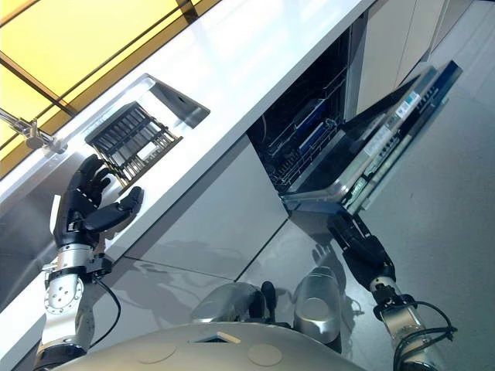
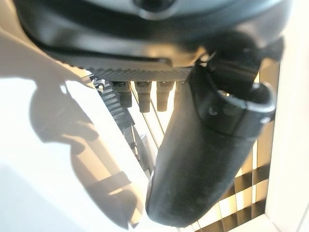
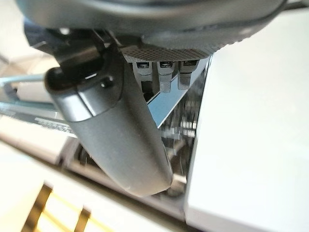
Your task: Pick up plates and place into dishwasher.
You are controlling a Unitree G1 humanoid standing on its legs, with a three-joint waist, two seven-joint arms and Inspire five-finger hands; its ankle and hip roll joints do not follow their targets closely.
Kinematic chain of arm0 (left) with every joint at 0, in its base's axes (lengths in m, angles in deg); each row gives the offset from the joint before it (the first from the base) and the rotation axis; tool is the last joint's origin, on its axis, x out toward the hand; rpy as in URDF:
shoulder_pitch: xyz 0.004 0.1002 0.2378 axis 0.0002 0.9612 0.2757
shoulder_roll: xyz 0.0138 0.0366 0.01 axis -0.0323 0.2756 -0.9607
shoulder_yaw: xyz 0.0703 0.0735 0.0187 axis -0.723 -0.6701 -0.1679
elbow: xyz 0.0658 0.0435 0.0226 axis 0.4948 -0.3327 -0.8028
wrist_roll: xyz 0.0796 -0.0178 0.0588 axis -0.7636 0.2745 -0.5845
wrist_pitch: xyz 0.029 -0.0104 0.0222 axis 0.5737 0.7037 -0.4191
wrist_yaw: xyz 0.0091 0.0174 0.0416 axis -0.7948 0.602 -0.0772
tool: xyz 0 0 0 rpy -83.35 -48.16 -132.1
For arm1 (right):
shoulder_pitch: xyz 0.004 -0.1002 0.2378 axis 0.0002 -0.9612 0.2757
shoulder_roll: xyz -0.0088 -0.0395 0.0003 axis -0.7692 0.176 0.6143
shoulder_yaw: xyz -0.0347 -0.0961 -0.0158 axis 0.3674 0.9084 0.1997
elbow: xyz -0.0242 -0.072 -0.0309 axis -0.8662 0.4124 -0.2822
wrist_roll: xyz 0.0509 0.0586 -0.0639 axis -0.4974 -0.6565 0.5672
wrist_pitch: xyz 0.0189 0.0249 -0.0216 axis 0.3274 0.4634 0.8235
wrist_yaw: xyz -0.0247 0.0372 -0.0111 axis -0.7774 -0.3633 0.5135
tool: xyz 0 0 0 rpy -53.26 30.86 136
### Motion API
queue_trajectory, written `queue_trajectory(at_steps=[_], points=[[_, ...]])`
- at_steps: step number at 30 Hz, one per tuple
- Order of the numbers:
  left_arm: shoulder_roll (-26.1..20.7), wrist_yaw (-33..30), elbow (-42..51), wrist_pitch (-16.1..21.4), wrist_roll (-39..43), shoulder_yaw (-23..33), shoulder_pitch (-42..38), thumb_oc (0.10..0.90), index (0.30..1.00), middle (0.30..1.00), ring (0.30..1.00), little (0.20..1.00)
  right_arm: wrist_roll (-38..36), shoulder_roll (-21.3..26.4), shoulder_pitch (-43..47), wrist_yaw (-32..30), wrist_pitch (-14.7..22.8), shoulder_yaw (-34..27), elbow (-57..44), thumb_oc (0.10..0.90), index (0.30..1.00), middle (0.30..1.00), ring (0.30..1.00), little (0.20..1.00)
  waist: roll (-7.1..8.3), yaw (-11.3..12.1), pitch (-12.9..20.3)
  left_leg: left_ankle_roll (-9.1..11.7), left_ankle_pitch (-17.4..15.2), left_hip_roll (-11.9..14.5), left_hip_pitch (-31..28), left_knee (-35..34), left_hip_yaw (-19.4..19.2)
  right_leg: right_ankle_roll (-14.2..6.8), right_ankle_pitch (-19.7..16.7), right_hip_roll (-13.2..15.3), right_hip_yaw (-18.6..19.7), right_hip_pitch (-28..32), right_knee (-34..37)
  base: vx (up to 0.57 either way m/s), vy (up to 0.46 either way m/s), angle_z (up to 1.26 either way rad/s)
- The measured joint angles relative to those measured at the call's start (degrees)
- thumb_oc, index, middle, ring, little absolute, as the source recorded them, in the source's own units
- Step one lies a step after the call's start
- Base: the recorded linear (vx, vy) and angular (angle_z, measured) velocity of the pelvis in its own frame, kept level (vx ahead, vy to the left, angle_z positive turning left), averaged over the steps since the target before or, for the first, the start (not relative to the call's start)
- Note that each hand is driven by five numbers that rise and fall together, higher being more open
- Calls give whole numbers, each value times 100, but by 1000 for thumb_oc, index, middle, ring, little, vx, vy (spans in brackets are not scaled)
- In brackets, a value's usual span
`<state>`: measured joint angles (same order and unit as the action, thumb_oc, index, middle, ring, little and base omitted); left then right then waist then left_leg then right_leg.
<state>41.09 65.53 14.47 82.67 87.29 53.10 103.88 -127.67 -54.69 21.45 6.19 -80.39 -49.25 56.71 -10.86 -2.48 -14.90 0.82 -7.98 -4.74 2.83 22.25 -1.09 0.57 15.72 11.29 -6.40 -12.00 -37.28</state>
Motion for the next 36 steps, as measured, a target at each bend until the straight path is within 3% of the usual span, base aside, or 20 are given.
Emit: queue_trajectory(at_steps=[5, 11, 19, 22, 27, 30, 36], points=[[265, -187, -215, 133, -45, -238, 4, 800, 900, 900, 900, 900, 485, -114, 218, 211, 503, 440, -577, 800, 900, 900, 900, 900, -214, -14, 140, -35, 46, -77, 99, -68, -37, -55, -32, 27, 84, -167, 0, -63, 73, -3], [372, -228, -437, 480, -44, -350, -61, 800, 900, 900, 900, 900, 1351, -160, 740, 1272, 1080, 930, -1491, 800, 900, 900, 900, 900, -237, -28, 130, -81, 77, -139, 86, -159, -47, -84, -40, 90, 100, -182, 9, -35, 36, 1], [444, -342, -540, 763, -45, -466, -165, 800, 900, 900, 900, 900, 2166, -45, 993, 1688, 1006, 1249, -1846, 800, 900, 900, 900, 900, -215, 109, 123, -92, 136, -164, 30, -268, -28, -136, -58, 101, 80, -111, 90, -3, -28, 4], [451, -370, -541, 763, -89, -459, -156, 800, 900, 900, 900, 900, 2244, 103, 936, 1637, 906, 1208, -1804, 800, 900, 900, 900, 900, -140, 115, 87, -94, 156, -155, -270, -427, 29, -158, -48, 98, -2, 203, 230, 12, -62, 6], [452, -374, -344, 757, -233, -355, -104, 800, 900, 900, 900, 900, 2508, 116, 787, 1377, 628, 834, -1732, 800, 900, 900, 900, 900, 108, 115, 133, -117, 190, -150, -411, -579, 112, -215, -80, 70, -62, 404, 418, -86, -117, 9], [462, -339, -268, 730, -314, 46, 2, 800, 900, 900, 900, 900, 3019, 71, 460, 1289, 515, 440, -1261, 800, 900, 900, 900, 900, 266, 85, 187, -120, 221, -107, -522, -736, 173, -232, -106, -44, -37, 567, 632, -119, -134, 10], [436, -289, -17, 720, -283, 957, 284, 800, 900, 900, 900, 900, 3998, 250, -443, 1253, 570, -279, -9, 800, 900, 900, 900, 900, 417, 122, 288, -131, 359, 68, -754, -1238, 179, -230, -405, -276, -81, 904, 1381, -138, -111, -2]])
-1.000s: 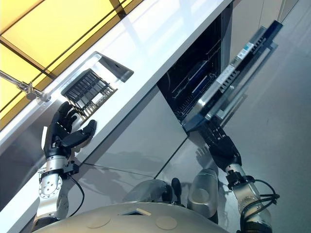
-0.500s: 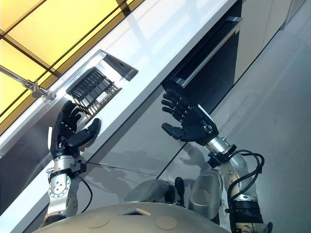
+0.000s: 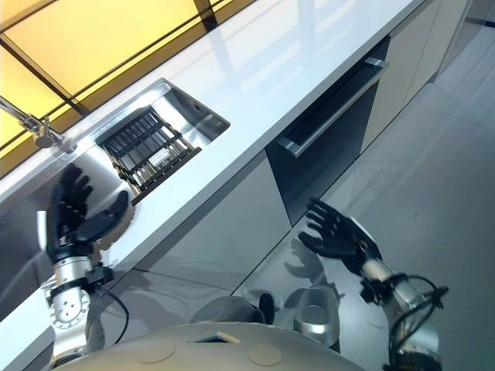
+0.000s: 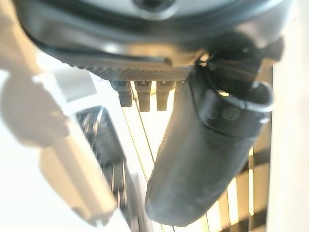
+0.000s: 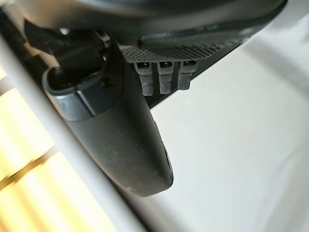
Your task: Pick up plates and place into dishwasher.
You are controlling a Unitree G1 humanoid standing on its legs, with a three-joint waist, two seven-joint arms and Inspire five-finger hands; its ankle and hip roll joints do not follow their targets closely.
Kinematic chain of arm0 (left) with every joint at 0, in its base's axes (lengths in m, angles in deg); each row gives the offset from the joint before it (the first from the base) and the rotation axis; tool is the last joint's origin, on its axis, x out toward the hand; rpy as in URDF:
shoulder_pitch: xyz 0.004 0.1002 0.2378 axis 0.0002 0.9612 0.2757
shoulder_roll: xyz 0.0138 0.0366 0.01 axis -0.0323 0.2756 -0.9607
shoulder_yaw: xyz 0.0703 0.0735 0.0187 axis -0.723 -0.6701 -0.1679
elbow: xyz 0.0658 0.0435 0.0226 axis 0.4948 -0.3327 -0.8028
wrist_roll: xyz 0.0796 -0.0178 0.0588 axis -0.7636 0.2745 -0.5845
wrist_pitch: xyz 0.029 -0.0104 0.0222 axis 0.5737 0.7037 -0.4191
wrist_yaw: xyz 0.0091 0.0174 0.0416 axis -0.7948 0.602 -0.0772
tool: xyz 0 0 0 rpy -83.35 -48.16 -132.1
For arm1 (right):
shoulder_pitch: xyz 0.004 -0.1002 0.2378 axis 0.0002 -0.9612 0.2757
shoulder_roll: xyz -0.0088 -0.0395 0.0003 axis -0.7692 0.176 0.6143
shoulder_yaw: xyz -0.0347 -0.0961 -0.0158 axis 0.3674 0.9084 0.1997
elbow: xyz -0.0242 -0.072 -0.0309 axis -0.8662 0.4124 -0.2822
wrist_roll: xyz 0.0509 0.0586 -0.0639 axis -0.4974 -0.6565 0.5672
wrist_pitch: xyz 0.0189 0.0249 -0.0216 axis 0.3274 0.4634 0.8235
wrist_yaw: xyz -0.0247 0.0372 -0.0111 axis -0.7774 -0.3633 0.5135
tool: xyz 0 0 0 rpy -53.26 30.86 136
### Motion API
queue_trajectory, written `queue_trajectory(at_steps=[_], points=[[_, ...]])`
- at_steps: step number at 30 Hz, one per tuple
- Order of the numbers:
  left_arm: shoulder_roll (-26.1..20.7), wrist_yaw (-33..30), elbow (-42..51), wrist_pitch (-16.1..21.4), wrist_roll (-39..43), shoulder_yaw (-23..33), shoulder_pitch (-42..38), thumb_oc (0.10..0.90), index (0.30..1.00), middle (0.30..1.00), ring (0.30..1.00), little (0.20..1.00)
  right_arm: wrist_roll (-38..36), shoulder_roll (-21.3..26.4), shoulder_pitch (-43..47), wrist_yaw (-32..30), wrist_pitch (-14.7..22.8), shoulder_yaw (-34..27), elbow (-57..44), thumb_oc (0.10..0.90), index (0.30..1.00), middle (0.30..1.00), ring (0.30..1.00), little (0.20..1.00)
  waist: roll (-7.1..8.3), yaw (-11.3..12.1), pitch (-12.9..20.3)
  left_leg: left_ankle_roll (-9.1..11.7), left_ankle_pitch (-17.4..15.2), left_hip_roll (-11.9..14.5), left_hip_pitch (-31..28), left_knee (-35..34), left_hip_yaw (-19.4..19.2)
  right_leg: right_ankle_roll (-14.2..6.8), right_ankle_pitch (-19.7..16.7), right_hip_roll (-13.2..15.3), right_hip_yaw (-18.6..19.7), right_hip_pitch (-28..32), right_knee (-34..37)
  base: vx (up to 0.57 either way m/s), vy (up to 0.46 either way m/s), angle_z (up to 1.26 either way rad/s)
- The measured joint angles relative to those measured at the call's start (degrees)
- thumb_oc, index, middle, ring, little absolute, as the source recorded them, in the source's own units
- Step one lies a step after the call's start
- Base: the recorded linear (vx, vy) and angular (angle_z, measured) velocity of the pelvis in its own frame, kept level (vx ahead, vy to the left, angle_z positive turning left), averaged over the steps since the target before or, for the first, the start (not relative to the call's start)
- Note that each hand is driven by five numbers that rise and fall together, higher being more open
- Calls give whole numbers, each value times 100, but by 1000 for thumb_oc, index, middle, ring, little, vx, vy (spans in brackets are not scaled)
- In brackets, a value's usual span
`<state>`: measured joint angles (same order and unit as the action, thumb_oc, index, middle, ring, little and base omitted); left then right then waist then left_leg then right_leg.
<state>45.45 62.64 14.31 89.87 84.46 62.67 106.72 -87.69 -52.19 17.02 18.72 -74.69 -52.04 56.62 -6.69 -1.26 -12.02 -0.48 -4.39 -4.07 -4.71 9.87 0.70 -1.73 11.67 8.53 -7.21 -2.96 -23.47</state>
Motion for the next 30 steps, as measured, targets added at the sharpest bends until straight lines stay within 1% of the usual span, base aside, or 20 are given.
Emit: queue_trajectory(at_steps=[1, 3, 5, 7, 8, 9, 10, 11, 14, 15, 16, 18, 19, 22, 24, 25, 30], points=[[-11, 23, 0, 0, 39, 106, -4, 800, 900, 900, 900, 900, 140, 16, -78, -3, 90, -18, 333, 800, 900, 900, 900, 900, 19, -5, 24, 2, 11, 20, -85, -73, 2, -9, -44, -43, -13, 111, 152, -139, -68, -6], [-27, 44, 1, -1, 73, 198, -18, 800, 900, 900, 900, 900, 477, -9, -249, -42, 260, -9, 827, 800, 900, 900, 900, 900, 134, -17, 161, -2, 44, 54, -170, -237, 1, -19, -82, -89, -16, 191, 312, -142, -58, -3], [-72, 45, 1, -14, 82, 198, -80, 800, 900, 900, 900, 900, 751, -57, -348, -234, 482, 43, 1291, 800, 900, 900, 900, 900, 227, -41, 295, -7, 92, 92, -256, -394, 22, -28, -130, -126, -52, 292, 495, -138, -47, 3], [-171, 25, 0, -97, 81, 197, -160, 800, 900, 900, 900, 900, 911, -154, -280, -474, 879, 38, 1830, 800, 900, 900, 900, 900, 311, -77, 378, -8, 148, 109, -373, -585, 20, -34, -187, -168, -51, 392, 662, -147, -50, -5], [-253, -20, -1, -173, 76, 195, -227, 800, 900, 900, 900, 900, 1213, -185, -163, -668, 1112, 75, 2007, 800, 900, 900, 900, 900, 351, -114, 472, -12, 190, 123, -382, -688, 27, -44, -227, -188, -59, 405, 762, -100, -40, -1], [-271, -36, -1, -197, 76, 195, -259, 800, 900, 900, 900, 900, 1353, -183, -106, -744, 1205, 94, 2095, 800, 900, 900, 900, 900, 364, -120, 496, -15, 207, 126, -404, -732, 28, -47, -245, -198, -66, 428, 807, -100, -52, 2], [-301, -91, -2, -269, 72, 193, -322, 800, 900, 900, 900, 900, 1659, -176, 38, -934, 1419, 129, 2372, 800, 900, 900, 900, 900, 387, -110, 570, -19, 245, 175, -456, -838, 22, -54, -278, -217, -74, 463, 898, -97, -54, 1], [-354, -143, -4, -325, 70, 186, -354, 800, 900, 900, 900, 900, 1893, -165, 140, -1162, 1520, 216, 2593, 800, 900, 900, 900, 900, 396, -95, 648, -17, 272, 195, -493, -918, 8, -54, -307, -242, -80, 497, 978, -117, -67, 1], [-448, -324, -4, -538, 59, 160, -410, 800, 900, 900, 900, 900, 2286, -155, 362, -1610, 1652, 271, 3283, 800, 900, 900, 900, 900, 395, 0, 863, -3, 314, 224, -526, -1071, 25, -48, -400, -311, -118, 573, 1240, -86, -54, 3], [-455, -378, -4, -618, 45, 160, -418, 800, 900, 900, 900, 900, 2433, -153, 423, -1756, 1655, 279, 3498, 800, 900, 900, 900, 900, 404, 33, 876, 3, 341, 254, -586, -1137, 33, -42, -434, -334, -132, 653, 1335, -83, -49, 6], [-456, -404, -11, -702, 21, 160, -427, 800, 900, 900, 900, 900, 2532, -146, 441, -1861, 1667, 277, 3717, 800, 900, 900, 900, 900, 381, 57, 903, 7, 352, 276, -597, -1188, 55, -45, -453, -349, -155, 683, 1410, -88, -50, 9], [-486, -443, -21, -853, -20, 161, -460, 800, 900, 900, 900, 900, 2566, -124, 464, -2008, 1735, 204, 4127, 800, 900, 900, 900, 900, 370, 109, 911, 21, 395, 299, -632, -1297, 70, -41, -524, -399, -189, 757, 1593, -81, -41, 5], [-535, -434, -67, -943, -43, 158, -498, 800, 900, 900, 900, 900, 2633, -87, 504, -2125, 1817, 214, 4296, 800, 900, 900, 900, 900, 369, 106, 905, 31, 425, 306, -671, -1357, 75, -25, -574, -430, -199, 822, 1692, -80, -38, 3], [-620, -361, -142, -1236, -149, 98, -703, 800, 900, 900, 900, 900, 2875, 29, 591, -2306, 1834, 219, 4843, 800, 900, 900, 900, 900, 371, 118, 901, 43, 458, 331, -700, -1441, 80, -26, -653, -464, -281, 954, 1925, -83, -39, 11], [-696, -355, -160, -1354, -147, 93, -767, 800, 900, 900, 900, 900, 2934, 77, 634, -2372, 1835, 219, 5014, 800, 900, 900, 900, 900, 364, 122, 893, 48, 464, 348, -690, -1449, 77, -20, -701, -481, -280, 970, 1998, -65, -36, 1], [-755, -356, -211, -1418, -145, 93, -855, 800, 900, 900, 900, 900, 2933, 88, 645, -2405, 1838, 219, 5104, 800, 900, 900, 900, 900, 368, 123, 880, 53, 468, 387, -695, -1464, 75, -12, -792, -511, -283, 1047, 2125, -38, -22, -2], [-882, -348, -426, -1538, -118, 92, -1155, 800, 900, 900, 900, 900, 2910, 85, 694, -2530, 1970, 228, 5172, 800, 900, 900, 900, 900, 378, 89, 878, 64, 475, 401, -688, -1497, 71, -11, -897, -547, -286, 1150, 2385, -59, -40, -1]])
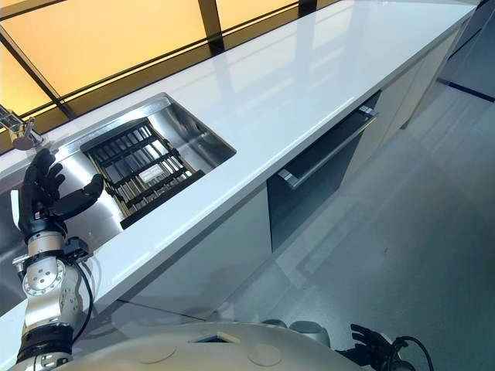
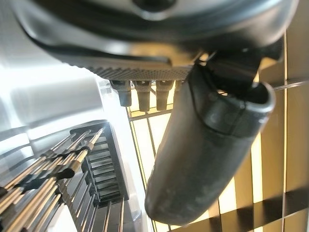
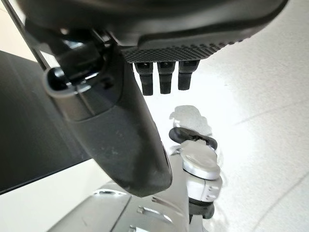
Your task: Pick up plates and place into dishwasher.
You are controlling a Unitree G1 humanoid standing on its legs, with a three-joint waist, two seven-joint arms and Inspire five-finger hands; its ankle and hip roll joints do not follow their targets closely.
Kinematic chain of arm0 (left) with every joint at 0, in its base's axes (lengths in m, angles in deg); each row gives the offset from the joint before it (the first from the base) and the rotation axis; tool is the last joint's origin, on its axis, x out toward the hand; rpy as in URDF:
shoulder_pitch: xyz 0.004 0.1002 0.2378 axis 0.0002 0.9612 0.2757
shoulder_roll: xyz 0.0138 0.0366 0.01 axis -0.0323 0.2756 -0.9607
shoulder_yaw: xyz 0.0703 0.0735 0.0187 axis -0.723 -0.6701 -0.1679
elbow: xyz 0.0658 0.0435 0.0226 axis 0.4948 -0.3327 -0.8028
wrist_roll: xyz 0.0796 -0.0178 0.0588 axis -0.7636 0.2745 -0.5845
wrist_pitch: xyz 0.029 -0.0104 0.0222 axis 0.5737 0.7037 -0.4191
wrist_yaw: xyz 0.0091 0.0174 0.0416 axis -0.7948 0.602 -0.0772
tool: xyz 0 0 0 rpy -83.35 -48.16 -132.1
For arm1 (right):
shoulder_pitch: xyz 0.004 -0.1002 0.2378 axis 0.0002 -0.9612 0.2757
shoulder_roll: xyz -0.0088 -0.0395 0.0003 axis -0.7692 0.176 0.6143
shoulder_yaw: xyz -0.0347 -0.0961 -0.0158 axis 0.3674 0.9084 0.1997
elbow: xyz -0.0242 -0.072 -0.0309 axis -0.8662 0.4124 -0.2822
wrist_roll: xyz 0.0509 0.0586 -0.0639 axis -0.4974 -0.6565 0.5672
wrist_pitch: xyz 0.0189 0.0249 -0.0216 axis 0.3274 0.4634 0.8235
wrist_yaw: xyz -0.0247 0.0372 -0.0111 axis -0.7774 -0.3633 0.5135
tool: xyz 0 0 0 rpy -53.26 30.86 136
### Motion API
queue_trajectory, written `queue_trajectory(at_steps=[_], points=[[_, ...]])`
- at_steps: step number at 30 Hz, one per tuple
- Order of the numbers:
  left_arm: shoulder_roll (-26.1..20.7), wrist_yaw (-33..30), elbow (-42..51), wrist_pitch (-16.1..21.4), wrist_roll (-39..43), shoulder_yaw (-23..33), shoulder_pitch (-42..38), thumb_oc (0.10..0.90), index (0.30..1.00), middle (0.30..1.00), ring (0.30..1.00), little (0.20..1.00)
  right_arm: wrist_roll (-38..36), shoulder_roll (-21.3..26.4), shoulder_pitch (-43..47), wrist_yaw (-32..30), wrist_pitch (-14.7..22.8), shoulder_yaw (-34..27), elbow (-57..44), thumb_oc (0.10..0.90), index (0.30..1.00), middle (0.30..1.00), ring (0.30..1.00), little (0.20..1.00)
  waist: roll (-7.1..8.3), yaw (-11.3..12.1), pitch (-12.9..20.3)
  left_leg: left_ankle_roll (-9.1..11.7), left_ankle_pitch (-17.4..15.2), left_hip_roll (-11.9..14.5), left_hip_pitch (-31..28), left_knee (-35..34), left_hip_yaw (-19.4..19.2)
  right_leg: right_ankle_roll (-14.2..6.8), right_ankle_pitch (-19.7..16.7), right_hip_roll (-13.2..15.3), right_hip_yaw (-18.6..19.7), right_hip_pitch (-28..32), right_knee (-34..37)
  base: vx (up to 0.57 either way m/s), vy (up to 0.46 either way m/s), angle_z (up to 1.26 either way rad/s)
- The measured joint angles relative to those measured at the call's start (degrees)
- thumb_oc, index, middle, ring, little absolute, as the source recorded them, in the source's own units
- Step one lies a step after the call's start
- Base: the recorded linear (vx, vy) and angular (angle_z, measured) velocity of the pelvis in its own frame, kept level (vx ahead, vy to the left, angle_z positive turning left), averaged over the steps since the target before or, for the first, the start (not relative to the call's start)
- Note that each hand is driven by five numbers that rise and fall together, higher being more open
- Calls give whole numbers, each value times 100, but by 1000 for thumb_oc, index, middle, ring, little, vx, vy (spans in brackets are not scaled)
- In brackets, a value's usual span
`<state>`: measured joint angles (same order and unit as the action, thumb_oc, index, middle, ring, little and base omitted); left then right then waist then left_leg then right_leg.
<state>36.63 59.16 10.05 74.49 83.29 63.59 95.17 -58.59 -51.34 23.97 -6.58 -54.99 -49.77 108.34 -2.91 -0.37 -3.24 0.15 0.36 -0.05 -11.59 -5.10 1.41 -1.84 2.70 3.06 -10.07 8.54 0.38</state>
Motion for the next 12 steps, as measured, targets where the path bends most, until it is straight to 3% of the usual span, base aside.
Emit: queue_trajectory(at_steps=[9, 12], points=[[-5, 104, -444, -948, 1153, -33, -510, 800, 900, 900, 900, 900, -1, -94, 256, 45, 102, 454, 53, 800, 900, 900, 900, 900, 41, 1, 7, 5, 2, -3, 42, -2, -28, 15, -217, -35, 20, 109, 387, -63, -54, -2], [-1, 221, -444, -955, 1287, -38, -517, 800, 900, 900, 900, 900, -2, -101, 298, 3, 91, 507, 66, 800, 900, 900, 900, 900, 48, 5, 10, 4, 1, -10, 38, -11, -22, 4, -255, -33, 13, 160, 472, -41, -41, 2]])
